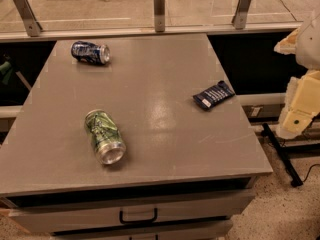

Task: Place green can upright

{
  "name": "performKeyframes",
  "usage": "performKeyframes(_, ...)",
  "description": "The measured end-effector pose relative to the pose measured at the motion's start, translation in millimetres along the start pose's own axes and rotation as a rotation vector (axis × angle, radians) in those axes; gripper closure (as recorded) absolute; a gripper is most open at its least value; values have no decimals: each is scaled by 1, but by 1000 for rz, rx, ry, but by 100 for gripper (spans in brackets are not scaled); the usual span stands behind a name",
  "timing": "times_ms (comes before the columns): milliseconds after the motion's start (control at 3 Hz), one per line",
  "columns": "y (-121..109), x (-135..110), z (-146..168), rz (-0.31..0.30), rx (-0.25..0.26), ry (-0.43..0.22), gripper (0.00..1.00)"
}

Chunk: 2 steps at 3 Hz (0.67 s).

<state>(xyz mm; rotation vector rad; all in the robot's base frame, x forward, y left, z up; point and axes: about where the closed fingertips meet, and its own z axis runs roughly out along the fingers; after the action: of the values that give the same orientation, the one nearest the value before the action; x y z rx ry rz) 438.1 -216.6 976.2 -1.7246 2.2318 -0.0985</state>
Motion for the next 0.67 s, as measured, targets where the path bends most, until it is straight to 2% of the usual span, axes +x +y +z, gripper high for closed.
performKeyframes(333,-1,-1,-1,0,3,-4,0)
performKeyframes(667,-16,-38,9,17,-22,-66,0)
